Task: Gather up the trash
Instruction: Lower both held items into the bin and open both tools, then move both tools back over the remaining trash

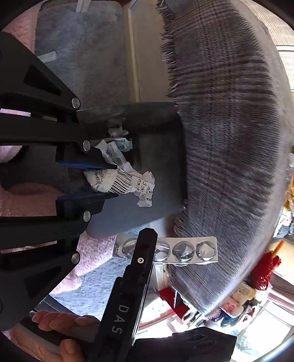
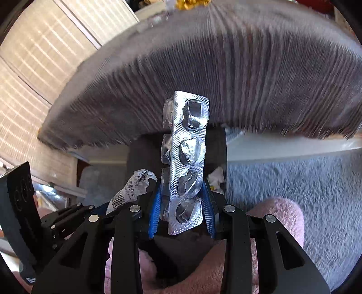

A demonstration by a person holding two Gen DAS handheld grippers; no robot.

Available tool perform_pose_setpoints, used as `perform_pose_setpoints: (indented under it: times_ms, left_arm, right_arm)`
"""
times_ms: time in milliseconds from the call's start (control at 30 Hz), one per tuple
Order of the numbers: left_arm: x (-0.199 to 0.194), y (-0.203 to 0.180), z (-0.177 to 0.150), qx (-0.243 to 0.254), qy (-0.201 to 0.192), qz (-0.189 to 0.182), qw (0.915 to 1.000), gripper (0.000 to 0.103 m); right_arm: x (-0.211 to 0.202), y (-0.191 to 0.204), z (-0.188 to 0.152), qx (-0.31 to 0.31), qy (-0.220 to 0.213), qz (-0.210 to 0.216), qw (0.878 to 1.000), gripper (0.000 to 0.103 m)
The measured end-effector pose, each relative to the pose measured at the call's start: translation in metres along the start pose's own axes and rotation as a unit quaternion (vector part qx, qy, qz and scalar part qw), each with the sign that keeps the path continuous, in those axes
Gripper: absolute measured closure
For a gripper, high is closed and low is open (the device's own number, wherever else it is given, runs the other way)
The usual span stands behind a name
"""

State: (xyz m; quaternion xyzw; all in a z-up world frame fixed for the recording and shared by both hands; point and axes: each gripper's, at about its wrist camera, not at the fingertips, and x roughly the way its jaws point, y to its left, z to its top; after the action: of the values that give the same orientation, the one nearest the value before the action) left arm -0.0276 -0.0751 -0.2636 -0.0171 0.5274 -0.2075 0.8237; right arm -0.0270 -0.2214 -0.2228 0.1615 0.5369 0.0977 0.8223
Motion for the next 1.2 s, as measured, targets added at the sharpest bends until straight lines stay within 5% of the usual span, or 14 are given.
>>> perform_pose_setpoints:
  times_ms: [300,467,567,767,933,1200]
  left_arm:
    - [0.007,0.009,-0.001,-0.013,0.009,0.003,0.9999,0.083]
    - [0.009,0.010,-0.001,-0.021,0.012,0.003,0.9997,0.069]
    - [0.008,0.009,-0.002,-0.018,0.010,0.008,0.9998,0.058]
    - [-0.003,0.011,0.001,-0.025,-0.006,0.003,0.9997,0.024]
    - [-0.015,0.007,0.005,-0.030,-0.014,-0.018,0.9993,0.008]
    - [-0.060,0.012,0.036,-0.030,-0.066,0.006,0.9973,0.008]
  right_arm:
    - [0.014,0.002,0.001,0.006,0.012,0.005,1.000,0.066]
    - [0.013,-0.002,0.006,0.019,0.000,0.004,1.000,0.037]
    - [0.010,-0.002,0.006,0.020,-0.005,0.001,1.000,0.032]
    - [-0.004,-0.007,0.007,0.023,-0.029,-0.017,0.999,0.005]
    - [-0.021,-0.016,0.012,0.024,-0.051,-0.028,0.998,0.004]
    - [-0.072,-0.028,0.038,0.027,-0.113,-0.046,0.992,0.003]
